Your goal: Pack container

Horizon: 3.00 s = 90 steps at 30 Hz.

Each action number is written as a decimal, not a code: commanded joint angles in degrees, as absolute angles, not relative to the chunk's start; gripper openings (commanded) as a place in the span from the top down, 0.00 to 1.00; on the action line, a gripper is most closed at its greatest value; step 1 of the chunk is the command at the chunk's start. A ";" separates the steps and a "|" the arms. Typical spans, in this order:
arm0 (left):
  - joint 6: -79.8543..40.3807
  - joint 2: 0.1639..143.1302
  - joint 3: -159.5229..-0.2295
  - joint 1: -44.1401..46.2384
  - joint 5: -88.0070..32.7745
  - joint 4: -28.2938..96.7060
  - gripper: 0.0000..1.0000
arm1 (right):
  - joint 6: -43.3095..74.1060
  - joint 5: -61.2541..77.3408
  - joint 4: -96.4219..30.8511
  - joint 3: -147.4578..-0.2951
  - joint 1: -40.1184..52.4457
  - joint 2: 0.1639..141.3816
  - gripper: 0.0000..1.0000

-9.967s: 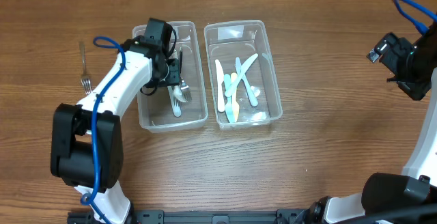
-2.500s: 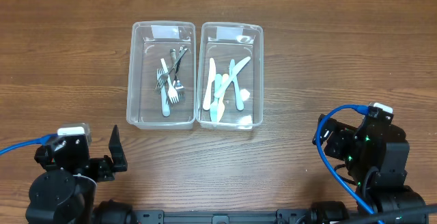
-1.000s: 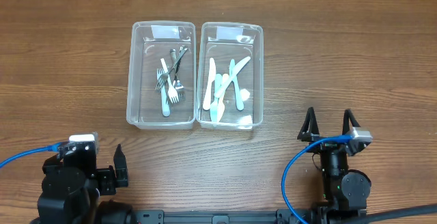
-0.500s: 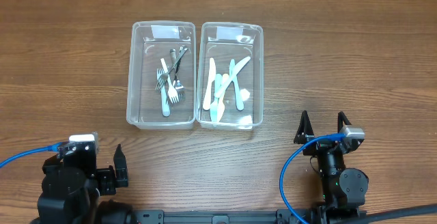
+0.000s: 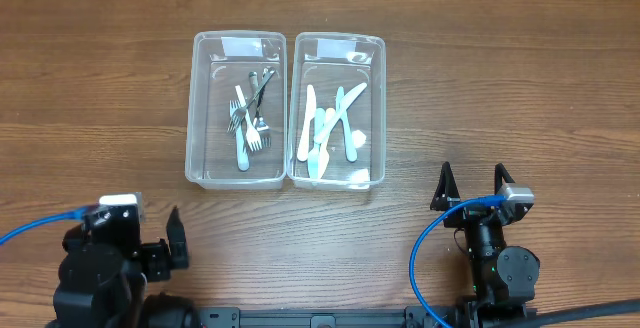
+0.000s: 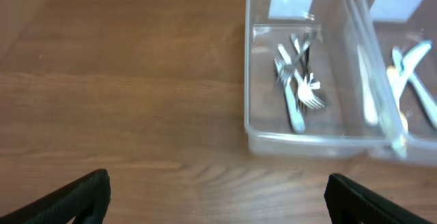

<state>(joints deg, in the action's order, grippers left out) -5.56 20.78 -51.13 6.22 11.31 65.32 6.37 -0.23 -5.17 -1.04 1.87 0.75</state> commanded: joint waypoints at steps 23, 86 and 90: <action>10.31 0.21 -0.23 -0.03 -4.01 4.05 0.00 | 6.13 0.12 -4.84 -0.47 1.91 0.38 0.00; 10.09 0.25 -0.25 -0.01 -4.34 4.05 0.00 | 6.13 0.12 -4.84 -0.47 1.91 0.38 0.00; 10.09 0.25 -0.25 -0.01 -4.34 4.05 0.00 | 6.13 0.12 -4.84 -0.47 1.91 0.38 0.00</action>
